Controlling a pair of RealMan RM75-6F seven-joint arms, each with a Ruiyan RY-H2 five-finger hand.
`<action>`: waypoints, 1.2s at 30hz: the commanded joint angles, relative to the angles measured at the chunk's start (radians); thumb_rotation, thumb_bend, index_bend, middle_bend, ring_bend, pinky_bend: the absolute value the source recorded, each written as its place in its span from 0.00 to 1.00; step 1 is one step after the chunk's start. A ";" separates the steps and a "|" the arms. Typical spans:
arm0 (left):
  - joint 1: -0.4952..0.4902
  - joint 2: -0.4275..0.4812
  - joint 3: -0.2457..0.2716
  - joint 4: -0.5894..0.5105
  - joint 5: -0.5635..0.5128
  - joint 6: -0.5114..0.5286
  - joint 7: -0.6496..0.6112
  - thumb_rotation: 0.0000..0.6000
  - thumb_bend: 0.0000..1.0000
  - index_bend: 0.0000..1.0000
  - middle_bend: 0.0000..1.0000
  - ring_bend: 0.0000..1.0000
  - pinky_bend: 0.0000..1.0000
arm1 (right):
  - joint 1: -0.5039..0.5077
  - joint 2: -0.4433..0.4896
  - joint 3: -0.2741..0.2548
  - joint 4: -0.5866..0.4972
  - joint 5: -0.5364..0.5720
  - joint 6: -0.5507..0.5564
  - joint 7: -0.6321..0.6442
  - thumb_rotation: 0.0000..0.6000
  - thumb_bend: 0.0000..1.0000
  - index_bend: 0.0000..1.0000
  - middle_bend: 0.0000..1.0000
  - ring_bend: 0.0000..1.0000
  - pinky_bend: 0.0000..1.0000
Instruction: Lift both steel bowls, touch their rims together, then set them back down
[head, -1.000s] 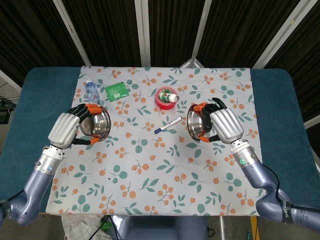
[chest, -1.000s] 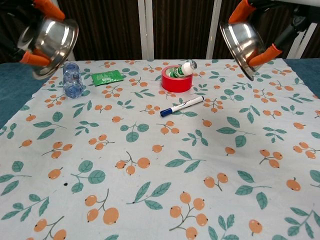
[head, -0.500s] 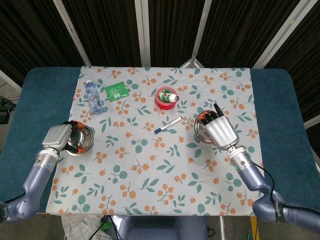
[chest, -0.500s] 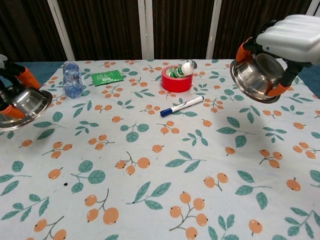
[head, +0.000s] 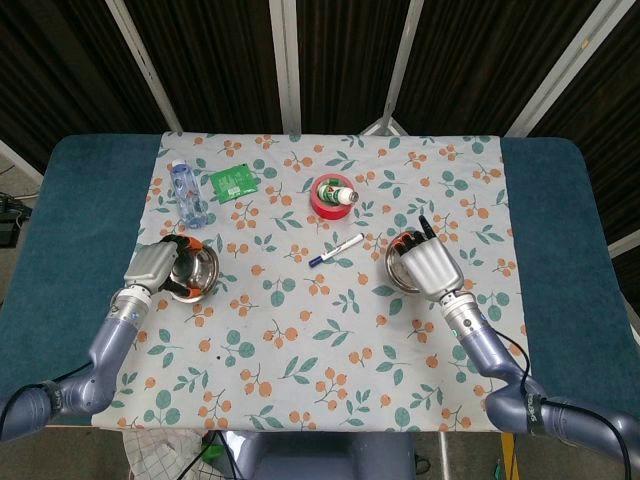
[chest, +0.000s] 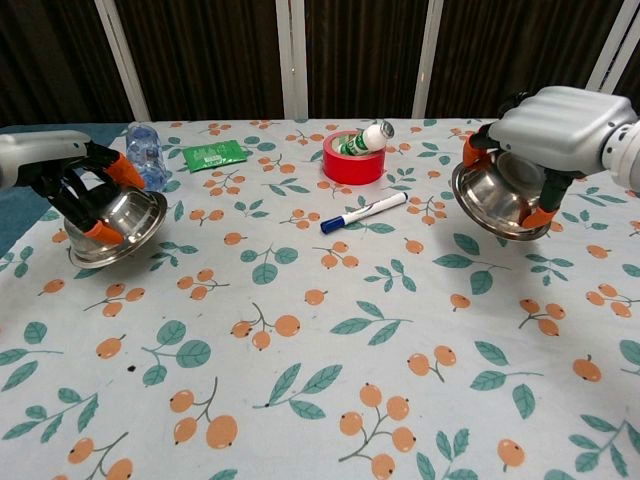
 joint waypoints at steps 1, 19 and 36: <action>-0.004 -0.023 0.003 0.026 0.025 -0.030 -0.034 1.00 0.01 0.37 0.19 0.09 0.24 | 0.005 0.001 -0.011 -0.025 0.066 -0.043 -0.030 1.00 0.00 0.37 0.34 0.31 0.06; 0.010 -0.007 -0.015 -0.025 0.153 -0.043 -0.163 1.00 0.00 0.15 0.00 0.00 0.10 | 0.031 -0.019 -0.026 -0.197 0.234 -0.005 -0.141 1.00 0.00 0.03 0.04 0.18 0.00; 0.165 0.393 -0.025 -0.413 0.259 0.251 0.010 1.00 0.00 0.15 0.00 0.00 0.10 | -0.082 0.198 0.139 -0.204 0.128 0.171 0.274 1.00 0.00 0.01 0.03 0.17 0.00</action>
